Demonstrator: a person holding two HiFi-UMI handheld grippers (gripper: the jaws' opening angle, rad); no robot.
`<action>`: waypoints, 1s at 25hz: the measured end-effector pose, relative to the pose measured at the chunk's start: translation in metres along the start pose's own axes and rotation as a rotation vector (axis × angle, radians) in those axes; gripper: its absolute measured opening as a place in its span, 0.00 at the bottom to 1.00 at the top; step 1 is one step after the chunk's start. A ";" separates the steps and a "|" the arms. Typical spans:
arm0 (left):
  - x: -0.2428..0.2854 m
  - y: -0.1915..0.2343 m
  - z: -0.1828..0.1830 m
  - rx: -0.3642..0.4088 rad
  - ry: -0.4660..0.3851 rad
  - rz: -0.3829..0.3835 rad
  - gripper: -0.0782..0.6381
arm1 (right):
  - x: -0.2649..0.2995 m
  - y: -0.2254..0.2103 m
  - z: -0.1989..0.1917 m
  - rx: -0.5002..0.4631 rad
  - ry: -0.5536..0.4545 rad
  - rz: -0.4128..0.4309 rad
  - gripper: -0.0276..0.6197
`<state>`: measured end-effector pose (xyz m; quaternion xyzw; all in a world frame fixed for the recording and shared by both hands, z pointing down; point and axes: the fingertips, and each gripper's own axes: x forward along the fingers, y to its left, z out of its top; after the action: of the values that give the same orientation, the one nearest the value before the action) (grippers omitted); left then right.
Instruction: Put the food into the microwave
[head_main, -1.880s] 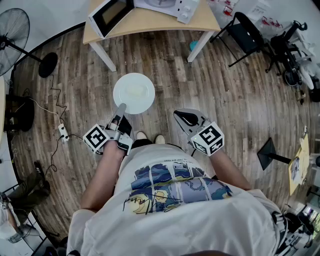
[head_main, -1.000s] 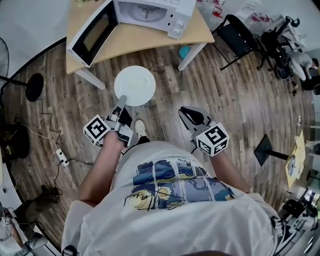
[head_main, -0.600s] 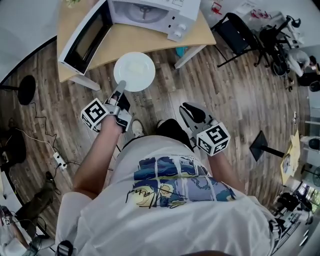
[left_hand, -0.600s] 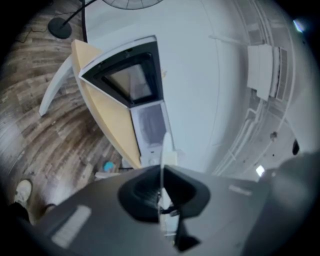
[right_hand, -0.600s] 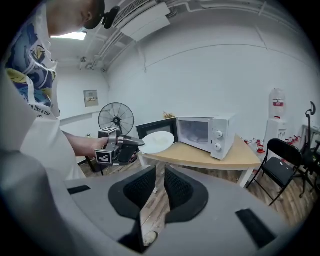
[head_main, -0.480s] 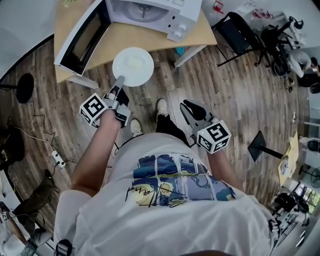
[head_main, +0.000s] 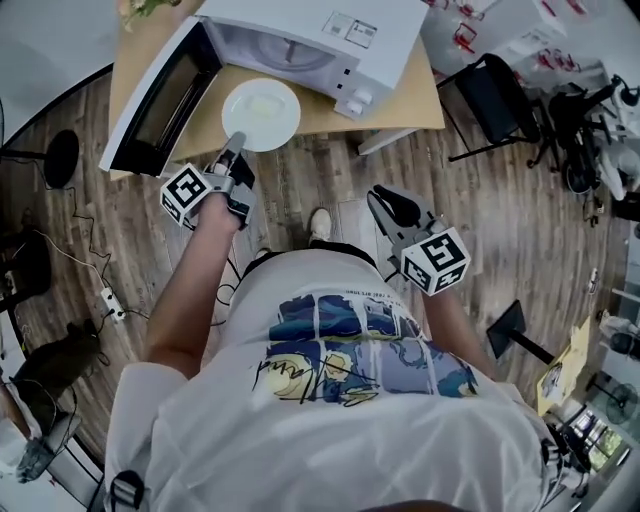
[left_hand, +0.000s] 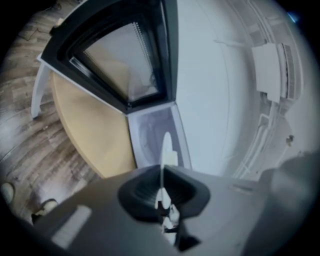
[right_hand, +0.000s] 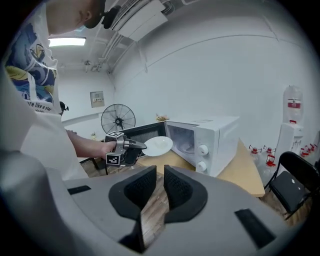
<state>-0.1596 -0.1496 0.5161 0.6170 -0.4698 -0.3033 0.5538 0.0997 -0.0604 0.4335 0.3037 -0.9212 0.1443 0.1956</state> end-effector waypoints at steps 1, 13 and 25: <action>0.010 0.002 0.001 -0.006 -0.012 0.005 0.13 | 0.000 -0.011 0.003 -0.006 0.000 0.007 0.10; 0.109 0.028 0.021 -0.042 -0.075 0.035 0.13 | -0.001 -0.099 0.003 -0.001 0.055 -0.006 0.09; 0.171 0.048 0.046 -0.042 0.010 0.048 0.13 | 0.022 -0.107 0.029 0.078 0.051 -0.110 0.09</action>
<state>-0.1480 -0.3220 0.5783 0.5954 -0.4753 -0.2967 0.5758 0.1410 -0.1653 0.4339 0.3574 -0.8916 0.1768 0.2146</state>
